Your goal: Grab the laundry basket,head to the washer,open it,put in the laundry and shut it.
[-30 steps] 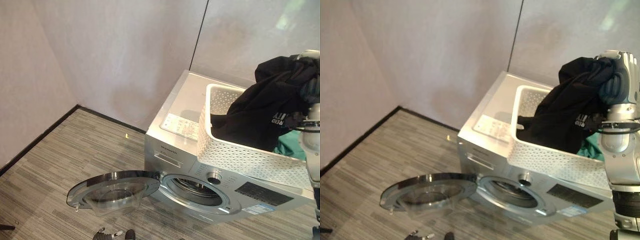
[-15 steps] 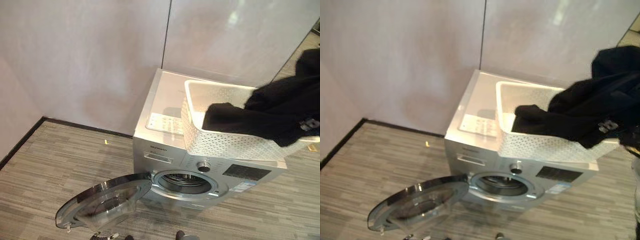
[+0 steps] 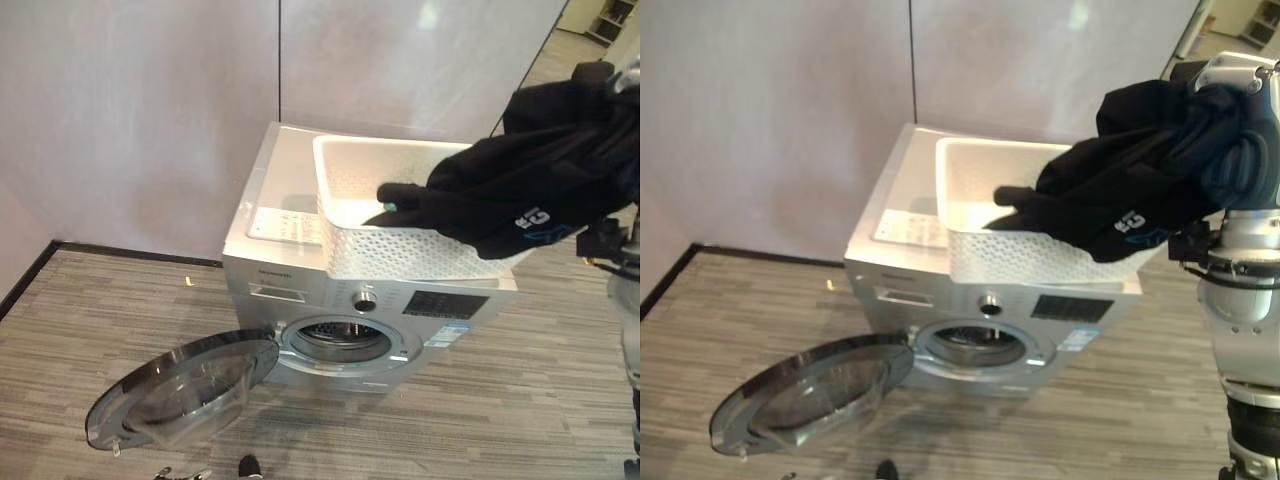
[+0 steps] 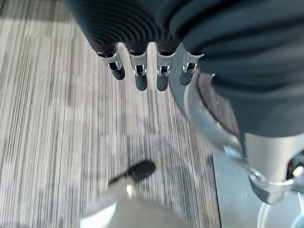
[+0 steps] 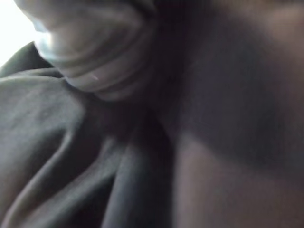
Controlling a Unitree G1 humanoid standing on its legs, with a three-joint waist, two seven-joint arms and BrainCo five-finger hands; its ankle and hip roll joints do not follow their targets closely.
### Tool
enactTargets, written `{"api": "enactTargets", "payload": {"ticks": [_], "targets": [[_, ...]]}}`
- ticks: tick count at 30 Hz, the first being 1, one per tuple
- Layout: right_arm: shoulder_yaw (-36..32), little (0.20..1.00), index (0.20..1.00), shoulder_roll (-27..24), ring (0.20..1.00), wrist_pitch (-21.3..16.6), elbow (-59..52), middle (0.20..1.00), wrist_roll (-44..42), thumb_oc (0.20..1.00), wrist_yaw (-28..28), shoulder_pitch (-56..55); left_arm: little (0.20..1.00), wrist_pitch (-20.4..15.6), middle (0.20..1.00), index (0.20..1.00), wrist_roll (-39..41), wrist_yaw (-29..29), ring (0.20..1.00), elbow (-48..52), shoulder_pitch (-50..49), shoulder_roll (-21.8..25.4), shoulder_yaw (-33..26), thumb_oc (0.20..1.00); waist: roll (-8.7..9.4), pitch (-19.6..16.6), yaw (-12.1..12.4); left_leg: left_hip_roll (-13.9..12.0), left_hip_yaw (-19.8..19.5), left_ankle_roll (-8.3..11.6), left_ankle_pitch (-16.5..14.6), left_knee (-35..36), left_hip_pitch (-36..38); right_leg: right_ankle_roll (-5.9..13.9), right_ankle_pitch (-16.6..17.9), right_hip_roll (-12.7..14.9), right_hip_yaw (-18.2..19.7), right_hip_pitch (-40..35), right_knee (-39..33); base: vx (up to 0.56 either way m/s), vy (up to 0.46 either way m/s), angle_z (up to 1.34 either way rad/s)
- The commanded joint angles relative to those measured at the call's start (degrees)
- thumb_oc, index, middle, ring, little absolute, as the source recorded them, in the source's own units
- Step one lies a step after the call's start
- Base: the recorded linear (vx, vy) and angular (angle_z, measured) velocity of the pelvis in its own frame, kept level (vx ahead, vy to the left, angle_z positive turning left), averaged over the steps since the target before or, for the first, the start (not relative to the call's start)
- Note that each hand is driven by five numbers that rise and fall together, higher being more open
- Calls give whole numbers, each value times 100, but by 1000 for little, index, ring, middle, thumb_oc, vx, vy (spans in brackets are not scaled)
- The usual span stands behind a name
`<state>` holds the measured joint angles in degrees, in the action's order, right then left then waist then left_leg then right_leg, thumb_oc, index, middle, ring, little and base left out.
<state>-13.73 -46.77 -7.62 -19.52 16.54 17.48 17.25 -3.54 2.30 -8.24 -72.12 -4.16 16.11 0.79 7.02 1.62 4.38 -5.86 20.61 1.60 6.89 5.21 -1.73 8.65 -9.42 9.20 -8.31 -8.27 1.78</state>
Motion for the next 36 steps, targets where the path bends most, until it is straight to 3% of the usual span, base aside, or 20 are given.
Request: {"api": "enactTargets", "payload": {"ticks": [1,2,4,5,6,7,8,9,10,11,12,13,14,16,17,20,29,36], "targets": [[-281,200,200,-120,200,-72,-58,200,-137,200,246,291,1000,-150,1000,1000,194,-165,1000,-123,394,105,-48,1000,26,-45,252,107,-725,-157,-385,-21,-259,-58,51,-164,-12,21,491,-269,-465,-15],[-257,200,200,-218,200,-110,7,200,-250,200,309,363,1000,-164,1000,1000,284,-178,1000,-45,440,57,2,1000,58,42,305,-103,-825,-20,-147,-21,-432,-216,-38,-396,-101,25,283,-272,-504,49],[-282,200,200,-411,200,-122,247,200,-383,200,430,429,1000,-191,1000,1000,358,-168,1000,83,521,-41,151,1000,73,185,346,-317,-948,124,60,-89,-686,-329,-41,-632,-348,-37,39,-299,-469,68],[-510,200,200,-711,200,-101,429,200,-529,200,570,319,1000,-209,1000,1000,390,-149,1000,238,601,-158,372,1000,164,436,268,-425,-726,206,-178,-510,-993,-437,-65,-723,-580,-74,-23,-242,-305,87],[-517,200,200,-716,200,-104,431,200,-532,200,571,313,1000,-207,1000,1000,391,-150,1000,238,604,-160,377,1000,160,436,265,-427,-739,206,-193,-537,-1011,-437,-66,-726,-589,-74,-24,-336,-281,154],[-663,200,200,-921,200,-70,568,200,-655,200,668,187,1000,-210,1000,1000,348,-178,1000,471,642,-180,489,1000,232,498,138,-655,-206,236,-343,-979,-1018,-522,35,-705,-906,58,-21,-228,-116,142],[-696,200,200,-941,200,-103,609,200,-755,200,731,168,1000,-215,1000,1000,304,-172,1000,625,612,-181,567,1000,255,504,143,-777,-291,250,-553,-1388,-947,-560,90,-663,-990,103,-21,-228,-115,109],[-700,200,200,-943,200,-106,610,200,-757,200,732,163,1000,-211,1000,1000,304,-173,1000,630,609,-181,570,1000,249,504,144,-788,-300,252,-576,-1424,-964,-561,89,-670,-992,100,-22,-112,-69,44],[-622,200,200,-922,200,-144,642,200,-798,200,758,267,1000,-260,1000,1000,253,-156,1000,748,579,-179,674,1000,325,520,224,-805,-686,198,-799,-1902,-866,-608,137,-577,-935,169,-10,-59,-29,29],[-588,200,200,-901,200,-173,661,200,-754,200,734,265,1000,-281,1000,1000,180,-117,1000,967,496,-156,744,1000,287,523,241,-804,-1054,162,-1040,-2269,-858,-615,97,-576,-934,147,2,-129,35,16],[-619,200,200,-836,200,-227,756,200,-655,200,738,240,1000,-415,1000,1000,93,-85,1000,1507,357,-83,886,1000,149,432,214,-754,-1503,154,-1154,-2132,-415,-585,168,-580,-999,232,-19,-60,68,-2],[-624,200,200,-833,200,-229,750,200,-654,200,738,219,1000,-401,1000,1000,92,-84,1000,1536,328,-80,892,1000,148,441,221,-754,-1494,160,-1133,-2062,-350,-586,164,-583,-1000,202,-20,-21,153,-17],[-738,200,200,-726,200,-230,787,200,-568,200,820,147,1000,-459,1000,1000,-167,-138,1000,2018,256,26,1073,1000,-11,281,116,-805,-1507,215,-1087,-1487,87,-516,168,-613,-1005,204,-47,51,86,-9],[-746,200,200,-720,200,-230,779,200,-566,200,820,127,1000,-449,1000,1000,-171,-138,1000,2037,236,30,1078,1000,-6,279,129,-802,-1490,219,-1057,-1424,132,-516,170,-613,-998,193,-51,23,91,9],[-831,200,200,-696,200,-229,844,200,-459,200,954,100,1000,-530,1000,1000,-464,-166,1000,2545,293,227,1314,1000,-65,164,64,-696,-1407,288,-929,-1034,267,-465,219,-546,-1088,223,-33,17,151,25],[-421,200,200,-870,200,-149,1148,200,-318,200,1179,675,1000,-772,1000,1000,-625,-175,1000,3759,484,637,1665,1000,-224,-8,25,-470,-1420,355,-988,-498,534,-392,268,-364,-1172,168,-69,-12,168,19],[778,200,200,-1553,200,73,1996,200,-291,200,1634,2957,1000,-892,1000,1000,-394,116,1000,5258,858,1077,2028,1000,-294,-126,-19,-193,-1448,220,-999,-254,663,-249,428,-102,-1193,147,-43,-4,90,8],[841,200,200,-1581,200,181,1797,200,-109,200,1689,3326,1000,-836,1000,1000,-406,264,1000,5887,855,1106,1943,1000,-291,-236,-32,-97,-1398,132,-1023,-110,731,-154,522,-36,-1116,163,-105,0,53,-4]]}}
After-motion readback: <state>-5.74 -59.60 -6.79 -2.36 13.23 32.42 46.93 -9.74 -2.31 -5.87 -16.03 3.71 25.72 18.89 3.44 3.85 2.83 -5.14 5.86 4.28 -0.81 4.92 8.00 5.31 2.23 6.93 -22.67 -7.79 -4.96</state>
